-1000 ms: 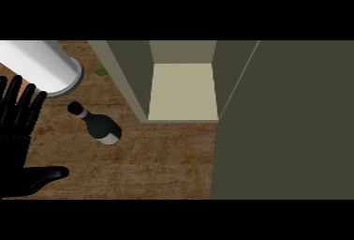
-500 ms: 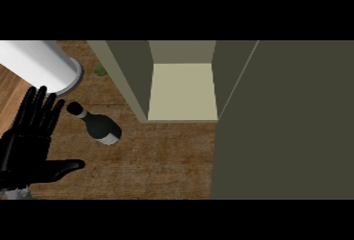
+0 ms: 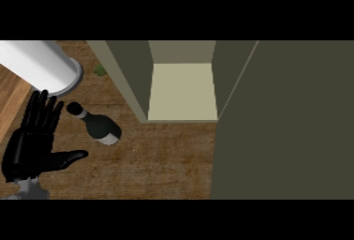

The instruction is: Pick up the wine, place it into the cabinet and close the cabinet

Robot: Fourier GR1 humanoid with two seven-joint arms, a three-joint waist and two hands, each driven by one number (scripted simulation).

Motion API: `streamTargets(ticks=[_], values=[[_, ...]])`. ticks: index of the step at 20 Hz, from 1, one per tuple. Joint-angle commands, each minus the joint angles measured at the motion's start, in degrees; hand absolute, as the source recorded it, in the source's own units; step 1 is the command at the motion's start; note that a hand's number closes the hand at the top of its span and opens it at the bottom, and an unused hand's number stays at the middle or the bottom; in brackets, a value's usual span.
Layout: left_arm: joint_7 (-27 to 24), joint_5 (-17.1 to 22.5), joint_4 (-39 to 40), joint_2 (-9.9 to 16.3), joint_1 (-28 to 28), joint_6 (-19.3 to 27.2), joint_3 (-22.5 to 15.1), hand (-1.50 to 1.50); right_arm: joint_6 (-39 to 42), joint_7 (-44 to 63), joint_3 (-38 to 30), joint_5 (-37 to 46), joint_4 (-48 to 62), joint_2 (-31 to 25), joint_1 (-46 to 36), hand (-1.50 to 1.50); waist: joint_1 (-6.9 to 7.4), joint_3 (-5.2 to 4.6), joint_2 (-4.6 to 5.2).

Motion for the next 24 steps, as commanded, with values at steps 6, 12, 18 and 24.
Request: streamTargets(ticks=[6, 12, 18, 24], values=[[-6.65, -2.91, 9.38, -1.33, -2.32, -0.66, -0.74, -1.50, -2.74, 8.30, -0.53, -4.62, -10.83, -0.02, -1.07, -1.50, -0.09, -0.01, -0.01], [-12.05, -1.50, 19.41, 1.84, -4.47, -7.18, 1.11, -1.50, 0.21, 5.00, -2.68, -5.48, -7.38, -0.47, -0.48, -1.50, 0.03, 0.00, 0.05], [-13.47, -1.74, 21.70, -0.43, -5.81, -5.75, 0.50, -1.50, -1.30, 6.93, -0.08, -4.08, -9.99, 1.49, 0.03, -1.50, 0.02, 0.00, -0.05], [-15.03, -2.85, 25.72, -0.02, -7.77, -5.59, 0.30, -1.50, -0.32, 6.90, -1.06, -5.18, -11.04, 1.24, 1.07, -1.50, -0.04, 0.03, -0.07]])
